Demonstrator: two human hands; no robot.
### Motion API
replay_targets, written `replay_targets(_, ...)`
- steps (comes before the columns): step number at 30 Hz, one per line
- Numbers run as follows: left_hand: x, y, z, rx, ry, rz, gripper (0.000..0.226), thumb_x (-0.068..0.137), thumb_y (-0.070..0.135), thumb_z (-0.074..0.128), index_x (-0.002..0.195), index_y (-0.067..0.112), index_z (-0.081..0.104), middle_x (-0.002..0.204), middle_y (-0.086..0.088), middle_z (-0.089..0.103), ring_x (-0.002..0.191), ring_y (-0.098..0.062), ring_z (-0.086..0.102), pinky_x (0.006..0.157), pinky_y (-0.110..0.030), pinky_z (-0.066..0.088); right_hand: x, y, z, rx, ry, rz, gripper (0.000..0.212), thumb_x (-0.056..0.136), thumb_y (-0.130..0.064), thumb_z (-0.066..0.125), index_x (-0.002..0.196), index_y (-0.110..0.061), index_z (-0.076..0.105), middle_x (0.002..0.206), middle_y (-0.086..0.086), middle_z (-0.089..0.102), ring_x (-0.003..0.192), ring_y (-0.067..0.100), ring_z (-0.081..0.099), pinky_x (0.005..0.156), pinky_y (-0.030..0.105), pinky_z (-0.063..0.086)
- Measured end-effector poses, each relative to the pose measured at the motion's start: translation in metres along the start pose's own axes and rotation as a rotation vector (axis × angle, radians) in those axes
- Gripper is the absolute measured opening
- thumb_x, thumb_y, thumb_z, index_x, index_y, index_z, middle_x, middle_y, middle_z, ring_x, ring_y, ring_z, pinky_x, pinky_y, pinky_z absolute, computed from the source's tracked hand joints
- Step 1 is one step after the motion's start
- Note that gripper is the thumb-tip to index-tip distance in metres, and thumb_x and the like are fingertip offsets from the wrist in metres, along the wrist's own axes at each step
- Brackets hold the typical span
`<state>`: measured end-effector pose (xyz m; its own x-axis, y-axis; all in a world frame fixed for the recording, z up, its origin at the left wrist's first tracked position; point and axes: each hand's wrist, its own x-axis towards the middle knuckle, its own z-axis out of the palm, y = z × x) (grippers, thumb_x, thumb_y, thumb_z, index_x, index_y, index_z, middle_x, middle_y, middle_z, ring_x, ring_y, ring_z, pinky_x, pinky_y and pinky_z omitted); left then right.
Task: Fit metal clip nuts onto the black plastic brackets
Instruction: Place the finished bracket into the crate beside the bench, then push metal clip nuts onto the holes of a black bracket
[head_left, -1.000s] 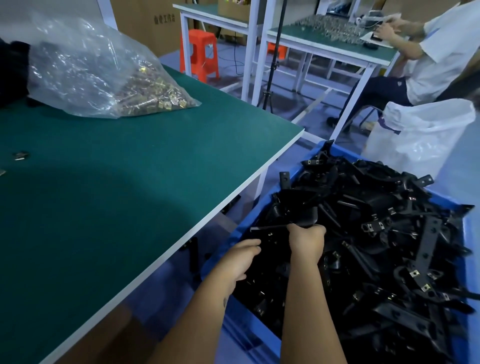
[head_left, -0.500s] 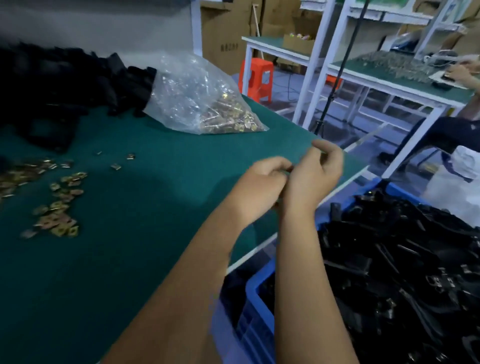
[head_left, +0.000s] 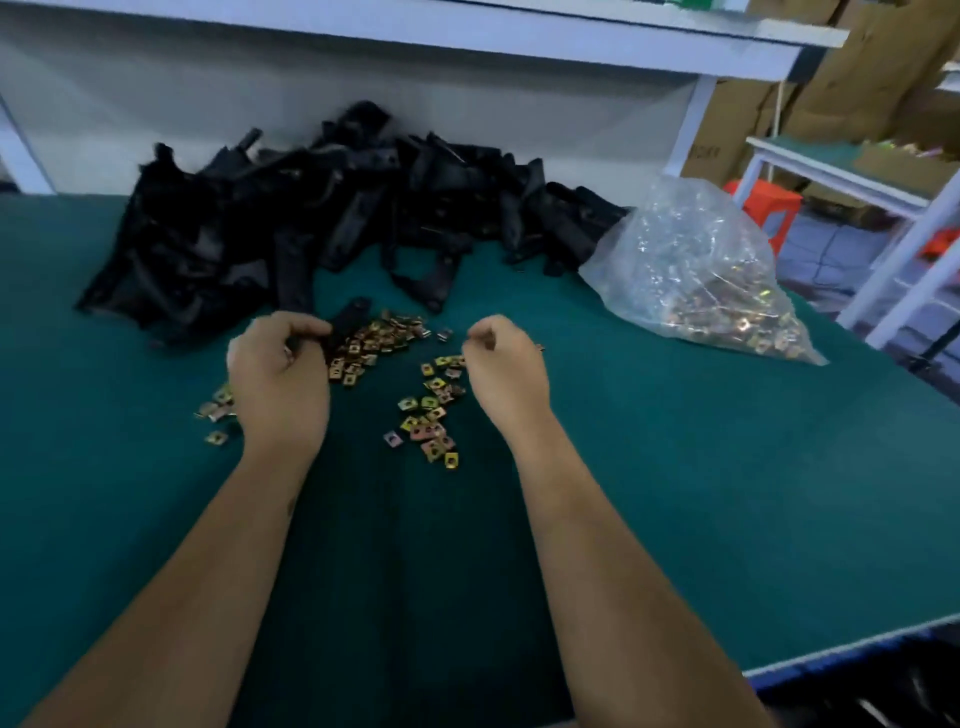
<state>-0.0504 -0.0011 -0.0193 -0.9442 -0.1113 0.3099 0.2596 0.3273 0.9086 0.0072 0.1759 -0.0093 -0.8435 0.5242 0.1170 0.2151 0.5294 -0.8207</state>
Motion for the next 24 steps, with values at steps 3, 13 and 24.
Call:
replay_targets(3, 0.016, -0.013, -0.008, 0.341, -0.017, 0.123, 0.032, 0.089, 0.003, 0.05, 0.102, 0.023, 0.072, 0.13, -0.007, 0.06, 0.124, -0.037, 0.05, 0.109, -0.043, 0.037, 0.009, -0.007, 0.027, -0.176, 0.025, -0.072, 0.026, 0.095, -0.023, 0.049, 0.117, -0.02, 0.064, 0.114, -0.001, 0.062, 0.107, 0.021, 0.055, 0.092, 0.043, 0.048)
replay_targets(13, 0.033, -0.016, 0.017, 0.804, -0.401, 0.035, 0.054, 0.104, 0.04, 0.033, 0.156, 0.035, 0.021, 0.165, -0.014, 0.005, 0.15, -0.038, 0.009, 0.12, -0.05, 0.012, 0.034, -0.01, 0.055, -0.338, 0.015, -0.133, 0.023, 0.092, -0.026, 0.049, 0.107, -0.025, 0.066, 0.112, -0.003, 0.058, 0.112, 0.023, 0.045, 0.09, 0.038, 0.033)
replay_targets(24, 0.031, -0.012, 0.002, 0.42, 0.024, -0.033, 0.033, 0.096, 0.04, 0.055, 0.124, 0.024, 0.064, 0.129, -0.005, 0.056, 0.111, -0.028, 0.056, 0.105, -0.044, 0.032, 0.018, -0.012, 0.049, -0.127, 0.091, -0.145, 0.025, 0.092, -0.013, 0.051, 0.109, -0.019, 0.069, 0.103, -0.006, 0.061, 0.105, 0.019, 0.055, 0.093, 0.044, 0.048)
